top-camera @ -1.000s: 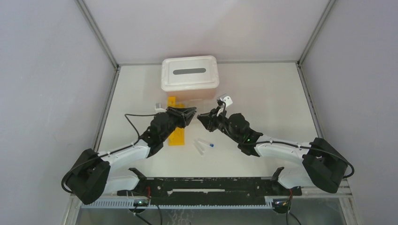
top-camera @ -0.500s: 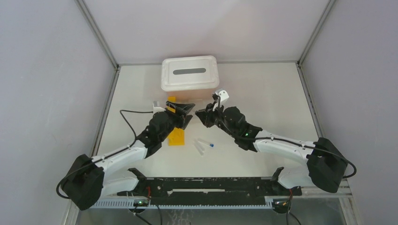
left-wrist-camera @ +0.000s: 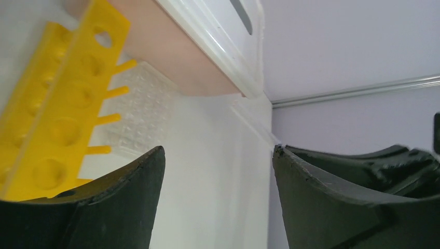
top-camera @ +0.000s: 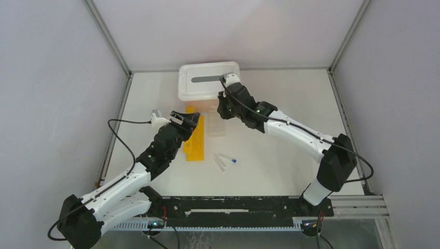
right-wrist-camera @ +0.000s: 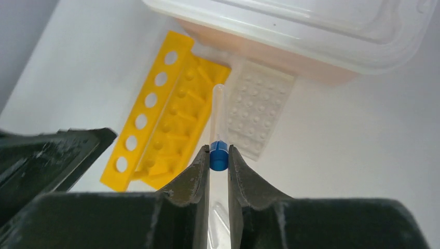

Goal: Organize the chemistry lab equipment
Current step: Pick up the test tube at the center of the board, then insert the test tube into the slot of the test tube rack.

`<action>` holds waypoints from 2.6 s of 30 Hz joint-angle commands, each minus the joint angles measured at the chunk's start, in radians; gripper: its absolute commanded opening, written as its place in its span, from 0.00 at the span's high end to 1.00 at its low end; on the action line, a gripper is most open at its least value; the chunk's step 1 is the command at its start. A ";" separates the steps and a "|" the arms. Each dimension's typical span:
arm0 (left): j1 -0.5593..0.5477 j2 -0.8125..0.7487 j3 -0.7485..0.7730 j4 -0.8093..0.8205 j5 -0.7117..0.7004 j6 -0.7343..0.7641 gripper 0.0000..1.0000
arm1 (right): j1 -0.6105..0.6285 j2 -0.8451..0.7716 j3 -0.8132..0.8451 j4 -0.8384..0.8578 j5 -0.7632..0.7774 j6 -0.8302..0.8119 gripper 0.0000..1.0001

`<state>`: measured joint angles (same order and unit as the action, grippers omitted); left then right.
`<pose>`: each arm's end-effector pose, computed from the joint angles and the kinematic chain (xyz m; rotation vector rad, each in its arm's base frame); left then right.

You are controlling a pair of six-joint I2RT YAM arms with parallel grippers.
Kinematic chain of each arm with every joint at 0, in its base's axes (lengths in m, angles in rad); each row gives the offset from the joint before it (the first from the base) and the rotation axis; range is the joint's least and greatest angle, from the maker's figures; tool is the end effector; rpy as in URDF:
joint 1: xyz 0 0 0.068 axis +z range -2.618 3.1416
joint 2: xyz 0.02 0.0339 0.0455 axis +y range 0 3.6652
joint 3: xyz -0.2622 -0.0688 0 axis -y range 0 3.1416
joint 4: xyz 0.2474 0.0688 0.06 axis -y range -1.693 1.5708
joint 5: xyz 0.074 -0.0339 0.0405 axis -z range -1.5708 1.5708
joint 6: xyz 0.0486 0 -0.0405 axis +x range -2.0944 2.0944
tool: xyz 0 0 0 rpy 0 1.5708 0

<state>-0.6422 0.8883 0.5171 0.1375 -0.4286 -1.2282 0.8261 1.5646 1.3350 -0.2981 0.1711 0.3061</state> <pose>0.1898 -0.1168 0.2558 -0.8431 1.6878 -0.9416 0.2624 0.2725 0.3164 -0.4457 2.0831 0.5017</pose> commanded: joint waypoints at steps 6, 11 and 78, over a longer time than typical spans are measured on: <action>0.003 -0.053 0.037 -0.059 -0.123 0.126 0.21 | -0.031 0.250 0.417 -0.540 0.002 -0.042 0.79; 0.003 -0.076 0.027 -0.073 -0.134 0.134 0.21 | -0.022 0.375 0.578 -0.707 -0.001 -0.047 0.82; 0.002 -0.206 -0.080 -0.062 -0.139 0.114 0.22 | -0.035 0.635 0.796 -0.866 0.025 -0.079 0.84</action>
<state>-0.6418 0.6865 0.4576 0.0410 -0.5480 -1.1191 0.7959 2.1944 2.0918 -1.1732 0.1726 0.2478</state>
